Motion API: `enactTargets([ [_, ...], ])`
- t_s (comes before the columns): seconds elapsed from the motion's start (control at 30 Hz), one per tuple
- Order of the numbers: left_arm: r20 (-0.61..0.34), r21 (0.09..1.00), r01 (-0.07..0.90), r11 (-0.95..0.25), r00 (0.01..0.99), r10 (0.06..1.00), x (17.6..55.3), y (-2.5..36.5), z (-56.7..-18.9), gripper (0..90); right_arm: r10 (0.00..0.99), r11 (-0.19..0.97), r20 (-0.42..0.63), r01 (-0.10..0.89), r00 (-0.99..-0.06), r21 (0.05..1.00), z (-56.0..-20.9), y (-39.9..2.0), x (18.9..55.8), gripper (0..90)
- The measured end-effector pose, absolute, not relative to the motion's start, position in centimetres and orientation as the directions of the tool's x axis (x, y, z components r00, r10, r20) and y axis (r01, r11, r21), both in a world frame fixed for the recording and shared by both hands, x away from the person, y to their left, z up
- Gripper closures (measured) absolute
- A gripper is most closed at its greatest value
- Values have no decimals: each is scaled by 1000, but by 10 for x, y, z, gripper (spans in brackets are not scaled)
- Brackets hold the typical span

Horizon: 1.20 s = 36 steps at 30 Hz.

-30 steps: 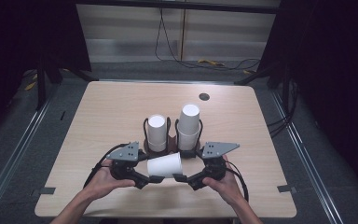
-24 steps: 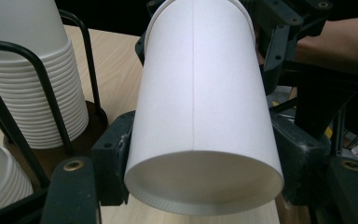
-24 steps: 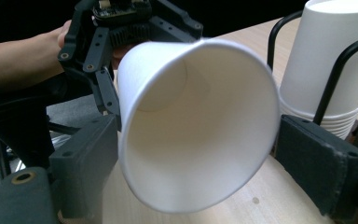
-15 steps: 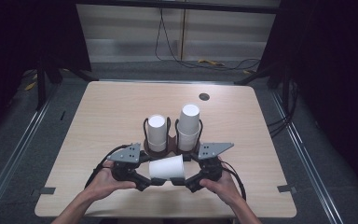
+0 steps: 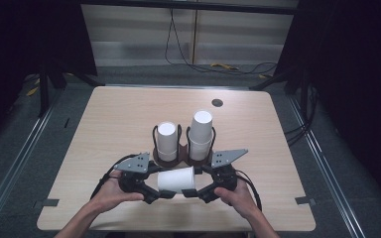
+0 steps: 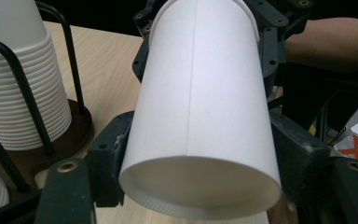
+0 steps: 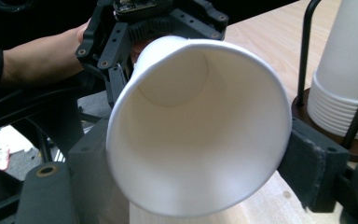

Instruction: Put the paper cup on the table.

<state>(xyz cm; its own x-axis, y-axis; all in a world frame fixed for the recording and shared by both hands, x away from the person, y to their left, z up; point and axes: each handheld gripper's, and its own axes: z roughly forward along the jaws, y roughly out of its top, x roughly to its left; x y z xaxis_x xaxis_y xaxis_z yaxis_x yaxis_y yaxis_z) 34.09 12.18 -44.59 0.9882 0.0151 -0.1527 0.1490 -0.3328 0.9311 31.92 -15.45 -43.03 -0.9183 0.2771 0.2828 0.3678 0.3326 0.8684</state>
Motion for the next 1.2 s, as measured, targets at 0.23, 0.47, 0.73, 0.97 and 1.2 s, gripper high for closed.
enactTargets([
  [0.23,-155,928,161,-337,987,45,343,123,-447,188,293,335,278,370,-915,867,-429,-157,320,230],
  [0.47,-169,921,183,-345,983,71,343,123,-450,157,320,332,271,375,-908,865,-429,-160,320,231],
  [0.73,-160,911,188,-367,981,105,345,123,-451,158,363,307,278,396,-889,865,-428,-168,322,232],
  [0.97,-183,893,225,-389,973,142,349,125,-455,160,393,291,290,417,-873,861,-429,-179,325,235],
  [1.2,-186,879,251,-406,964,192,352,133,-455,161,424,296,271,415,-864,860,-427,-183,325,237],
])
